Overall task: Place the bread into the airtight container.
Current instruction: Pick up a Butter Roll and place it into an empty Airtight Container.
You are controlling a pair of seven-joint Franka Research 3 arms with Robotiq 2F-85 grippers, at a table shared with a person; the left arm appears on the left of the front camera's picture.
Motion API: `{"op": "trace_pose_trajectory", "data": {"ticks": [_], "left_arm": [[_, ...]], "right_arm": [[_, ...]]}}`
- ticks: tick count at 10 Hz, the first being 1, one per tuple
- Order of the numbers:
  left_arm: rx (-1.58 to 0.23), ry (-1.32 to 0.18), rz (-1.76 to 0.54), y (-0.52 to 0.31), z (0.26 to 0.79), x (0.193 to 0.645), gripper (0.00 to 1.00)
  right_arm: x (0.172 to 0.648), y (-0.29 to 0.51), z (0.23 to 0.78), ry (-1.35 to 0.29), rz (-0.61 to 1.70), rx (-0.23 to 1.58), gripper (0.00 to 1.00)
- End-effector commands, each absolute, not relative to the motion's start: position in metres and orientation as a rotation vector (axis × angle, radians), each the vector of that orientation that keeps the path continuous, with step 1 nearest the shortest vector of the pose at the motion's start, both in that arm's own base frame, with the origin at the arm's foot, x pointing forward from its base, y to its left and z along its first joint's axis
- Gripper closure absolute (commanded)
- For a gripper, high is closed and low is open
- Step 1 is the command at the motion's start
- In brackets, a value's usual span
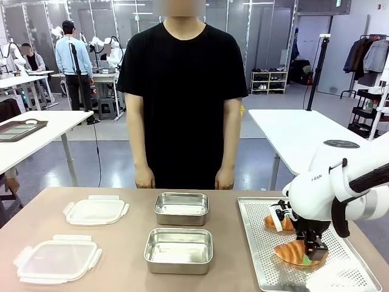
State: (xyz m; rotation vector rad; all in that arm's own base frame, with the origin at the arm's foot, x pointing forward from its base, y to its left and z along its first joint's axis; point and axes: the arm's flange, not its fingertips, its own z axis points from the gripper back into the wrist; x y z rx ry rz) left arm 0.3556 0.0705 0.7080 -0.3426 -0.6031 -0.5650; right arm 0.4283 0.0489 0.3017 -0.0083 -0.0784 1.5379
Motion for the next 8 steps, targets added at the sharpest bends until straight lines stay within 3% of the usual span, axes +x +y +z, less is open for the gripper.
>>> {"op": "trace_pose_trajectory", "data": {"ticks": [1,2,4,8], "left_arm": [[-0.344,-0.603,-0.574,0.070,0.709,0.354,0.00],[-0.344,-0.603,-0.574,0.070,0.709,0.354,0.00],[-0.344,-0.603,-0.574,0.070,0.709,0.354,0.00],[-0.344,-0.603,-0.574,0.070,0.709,0.354,0.00]], "right_arm": [[0.431,0.046,0.305,-0.067,1.561,-0.012,0.58],[0.431,0.045,0.309,-0.066,1.554,-0.010,0.71],[0.428,0.047,0.328,-0.068,1.548,0.017,0.86],[0.412,0.070,0.403,-0.033,1.489,0.005,0.86]]}}
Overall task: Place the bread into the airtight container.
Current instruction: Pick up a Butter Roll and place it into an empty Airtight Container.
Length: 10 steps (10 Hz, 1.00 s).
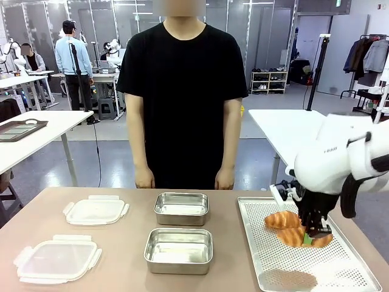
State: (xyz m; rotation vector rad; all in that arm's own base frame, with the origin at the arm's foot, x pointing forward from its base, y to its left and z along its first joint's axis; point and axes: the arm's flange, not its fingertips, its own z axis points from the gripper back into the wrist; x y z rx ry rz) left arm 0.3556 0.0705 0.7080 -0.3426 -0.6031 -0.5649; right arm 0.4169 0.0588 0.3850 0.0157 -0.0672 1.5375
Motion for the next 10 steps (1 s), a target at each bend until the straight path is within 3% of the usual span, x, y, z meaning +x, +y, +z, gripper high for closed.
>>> {"op": "trace_pose_trajectory", "data": {"ticks": [1,5,10], "left_arm": [[-0.344,-0.603,-0.574,0.070,0.709,0.354,0.00],[-0.344,-0.603,-0.574,0.070,0.709,0.354,0.00],[-0.344,-0.603,-0.574,0.070,0.709,0.354,0.00]], "right_arm": [[0.409,0.082,0.420,-0.057,1.456,-0.013,0.86],[0.396,0.177,0.460,-0.073,1.469,-0.059,0.86],[0.395,0.319,0.443,-0.029,1.527,-0.112,0.86]]}}
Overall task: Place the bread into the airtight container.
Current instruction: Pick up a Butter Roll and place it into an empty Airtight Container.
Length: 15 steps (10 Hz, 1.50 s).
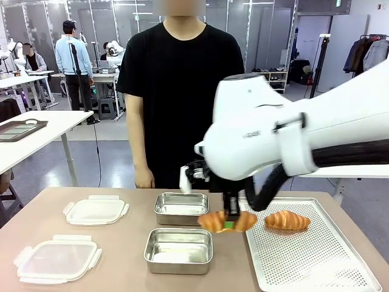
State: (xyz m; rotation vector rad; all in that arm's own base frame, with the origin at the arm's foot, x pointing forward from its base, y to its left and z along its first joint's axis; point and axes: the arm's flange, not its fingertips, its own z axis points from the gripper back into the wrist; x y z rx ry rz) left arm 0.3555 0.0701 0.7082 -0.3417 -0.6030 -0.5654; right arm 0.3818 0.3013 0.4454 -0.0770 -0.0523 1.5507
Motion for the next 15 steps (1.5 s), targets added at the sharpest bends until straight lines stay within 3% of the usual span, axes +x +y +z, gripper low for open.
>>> {"op": "trace_pose_trajectory", "data": {"ticks": [1,5,9,11,12,14,15], "left_arm": [[-0.344,-0.603,-0.574,0.070,0.709,0.354,0.00],[-0.344,-0.603,-0.574,0.070,0.709,0.354,0.00],[-0.344,-0.603,-0.574,0.070,0.709,0.354,0.00],[-0.344,-0.603,-0.574,0.070,0.709,0.354,0.00],[-0.344,-0.603,-0.574,0.070,0.709,0.354,0.00],[-0.344,-0.603,-0.574,0.070,0.709,0.354,0.00],[-0.344,-0.603,-0.574,0.070,0.709,0.354,0.00]], "right_arm": [[0.395,0.341,0.437,-0.036,1.511,-0.102,0.86],[0.397,0.405,0.398,-0.048,1.473,-0.072,0.86],[0.407,0.420,0.370,-0.070,1.466,-0.080,0.86],[0.407,0.420,0.363,-0.063,1.464,-0.096,0.58],[0.408,0.417,0.362,-0.061,1.462,-0.099,0.34],[0.409,0.416,0.362,-0.051,1.460,-0.106,0.00],[0.409,0.416,0.364,-0.054,1.457,-0.107,0.00]]}}
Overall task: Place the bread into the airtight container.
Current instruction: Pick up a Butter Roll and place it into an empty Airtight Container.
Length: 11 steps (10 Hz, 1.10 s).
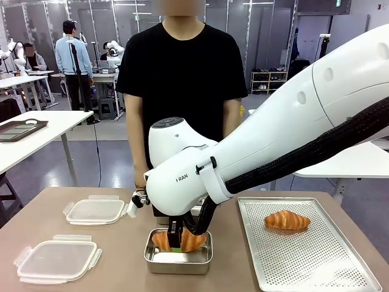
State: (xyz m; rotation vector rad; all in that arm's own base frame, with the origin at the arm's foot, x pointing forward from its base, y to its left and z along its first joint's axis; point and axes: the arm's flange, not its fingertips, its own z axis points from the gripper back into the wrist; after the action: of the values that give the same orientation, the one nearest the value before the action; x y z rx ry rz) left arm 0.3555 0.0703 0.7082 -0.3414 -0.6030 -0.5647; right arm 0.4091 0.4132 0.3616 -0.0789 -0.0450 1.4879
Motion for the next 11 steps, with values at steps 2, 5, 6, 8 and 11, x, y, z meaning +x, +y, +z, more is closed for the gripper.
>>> {"op": "trace_pose_trajectory", "data": {"ticks": [2,5,6,8,11], "left_arm": [[-0.344,-0.603,-0.574,0.0702,0.7088,0.3542,0.00],[-0.344,-0.603,-0.574,0.0702,0.7088,0.3542,0.00],[-0.344,-0.603,-0.574,0.0702,0.7088,0.3542,0.00],[-0.344,-0.603,-0.574,0.0702,0.7088,0.3542,0.00],[-0.344,-0.603,-0.574,0.0702,0.7088,0.3542,0.00]], "right_arm": [[0.4103,0.4159,0.3656,-0.057,1.449,-0.102,0.01],[0.4119,0.4101,0.3685,-0.075,1.415,-0.054,0.00],[0.4126,0.4137,0.3664,-0.056,1.475,-0.077,0.00],[0.4126,0.4137,0.3664,-0.056,1.475,-0.077,0.00],[0.4126,0.4137,0.3664,-0.056,1.475,-0.077,0.00]]}}
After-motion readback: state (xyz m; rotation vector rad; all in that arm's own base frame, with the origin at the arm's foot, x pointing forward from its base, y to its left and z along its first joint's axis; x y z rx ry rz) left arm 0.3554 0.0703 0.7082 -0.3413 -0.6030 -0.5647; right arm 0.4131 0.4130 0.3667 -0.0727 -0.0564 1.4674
